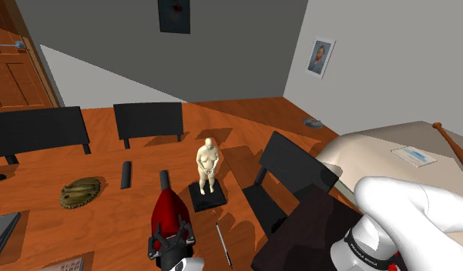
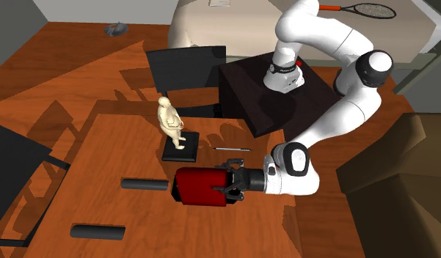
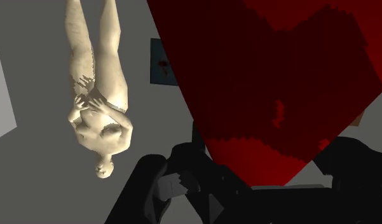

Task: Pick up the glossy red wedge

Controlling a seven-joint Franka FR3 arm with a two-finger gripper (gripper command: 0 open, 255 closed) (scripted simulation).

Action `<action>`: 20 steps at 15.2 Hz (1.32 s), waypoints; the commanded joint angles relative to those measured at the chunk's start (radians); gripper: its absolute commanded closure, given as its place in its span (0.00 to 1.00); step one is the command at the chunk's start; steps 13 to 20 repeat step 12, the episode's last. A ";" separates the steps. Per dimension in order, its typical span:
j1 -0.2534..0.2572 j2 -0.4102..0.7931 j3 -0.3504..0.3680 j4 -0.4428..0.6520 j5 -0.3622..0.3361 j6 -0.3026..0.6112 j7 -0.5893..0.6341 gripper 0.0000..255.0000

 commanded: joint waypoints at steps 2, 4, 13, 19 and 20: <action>0.010 0.022 -0.019 -0.028 -0.007 0.012 -0.020 1.00; 0.016 0.035 -0.030 -0.045 -0.011 0.019 -0.032 1.00; 0.033 0.075 -0.068 -0.091 -0.025 0.039 -0.072 1.00; 0.033 0.075 -0.068 -0.091 -0.025 0.039 -0.072 1.00; 0.033 0.075 -0.068 -0.091 -0.025 0.039 -0.072 1.00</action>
